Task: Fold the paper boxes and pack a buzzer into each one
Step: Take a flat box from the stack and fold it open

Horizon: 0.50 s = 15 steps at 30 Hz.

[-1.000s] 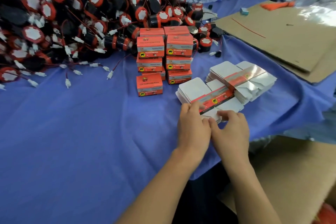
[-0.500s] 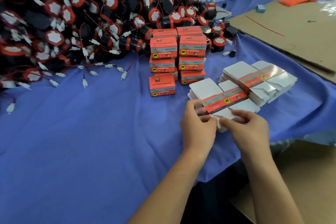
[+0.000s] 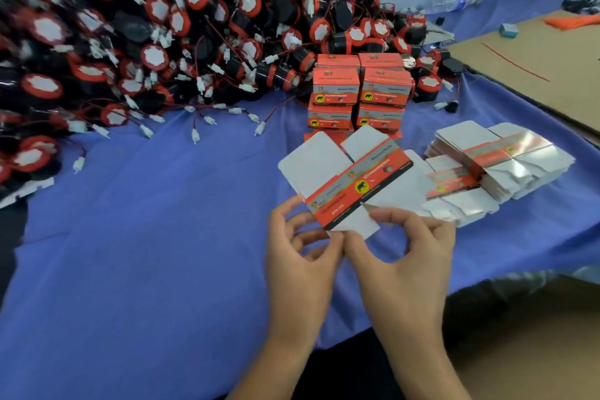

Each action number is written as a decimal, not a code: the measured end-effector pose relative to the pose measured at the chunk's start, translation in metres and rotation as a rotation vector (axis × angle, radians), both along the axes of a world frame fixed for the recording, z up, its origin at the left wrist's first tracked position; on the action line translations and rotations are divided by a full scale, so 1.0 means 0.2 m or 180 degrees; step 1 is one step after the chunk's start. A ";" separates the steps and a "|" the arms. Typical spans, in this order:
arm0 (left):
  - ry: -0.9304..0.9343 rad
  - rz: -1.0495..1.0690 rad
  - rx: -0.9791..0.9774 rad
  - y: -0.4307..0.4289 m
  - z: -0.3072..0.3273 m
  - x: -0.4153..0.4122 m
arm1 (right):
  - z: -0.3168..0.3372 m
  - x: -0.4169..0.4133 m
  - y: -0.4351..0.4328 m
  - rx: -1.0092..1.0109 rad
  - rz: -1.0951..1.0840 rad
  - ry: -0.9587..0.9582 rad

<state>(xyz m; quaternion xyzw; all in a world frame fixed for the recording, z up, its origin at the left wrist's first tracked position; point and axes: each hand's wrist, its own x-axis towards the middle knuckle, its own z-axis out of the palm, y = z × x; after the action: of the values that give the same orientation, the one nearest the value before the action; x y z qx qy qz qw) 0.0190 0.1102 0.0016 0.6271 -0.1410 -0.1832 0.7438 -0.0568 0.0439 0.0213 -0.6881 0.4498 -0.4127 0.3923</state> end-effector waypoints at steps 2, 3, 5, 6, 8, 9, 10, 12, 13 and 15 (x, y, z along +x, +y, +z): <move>-0.0032 0.0403 0.0072 0.16 -0.03 0.01 | -0.02 0.04 0.17 -0.0047 0.0231 -0.0085; 0.0038 0.0608 0.0059 0.24 -0.05 0.02 | -0.04 0.06 0.25 -0.0183 0.0355 -0.0079; 0.0277 0.0877 0.0018 0.39 -0.08 0.04 | -0.06 0.09 0.38 -0.0398 0.0596 -0.0097; 0.0382 0.0972 0.0002 0.47 -0.09 0.05 | -0.06 0.11 0.43 -0.0345 0.0769 -0.0114; 0.0527 0.1099 -0.0046 0.63 -0.09 0.10 | -0.04 0.14 0.47 -0.0124 0.1186 -0.0154; 0.0572 0.1117 -0.0029 0.70 -0.08 0.12 | -0.03 0.15 0.46 -0.0130 0.1354 -0.0101; 0.0599 0.1110 0.0014 0.77 -0.08 0.15 | -0.03 0.17 0.44 -0.0255 0.1509 0.0040; 0.0639 0.1063 0.0118 0.88 -0.08 0.18 | 0.00 0.21 0.37 -0.0413 0.2043 0.0606; 0.0656 0.1009 0.0143 0.93 -0.07 0.18 | 0.02 0.24 0.34 -0.0292 0.2467 0.0961; 0.0595 0.0813 0.0194 1.00 -0.08 0.18 | 0.05 0.30 0.33 0.0124 0.3158 0.1591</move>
<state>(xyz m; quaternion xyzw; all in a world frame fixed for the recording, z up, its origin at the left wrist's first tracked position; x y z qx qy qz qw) 0.0549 0.3098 -0.0137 0.6425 0.0154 -0.1489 0.7515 0.0035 0.1090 0.0317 -0.8869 0.1588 0.0057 0.4337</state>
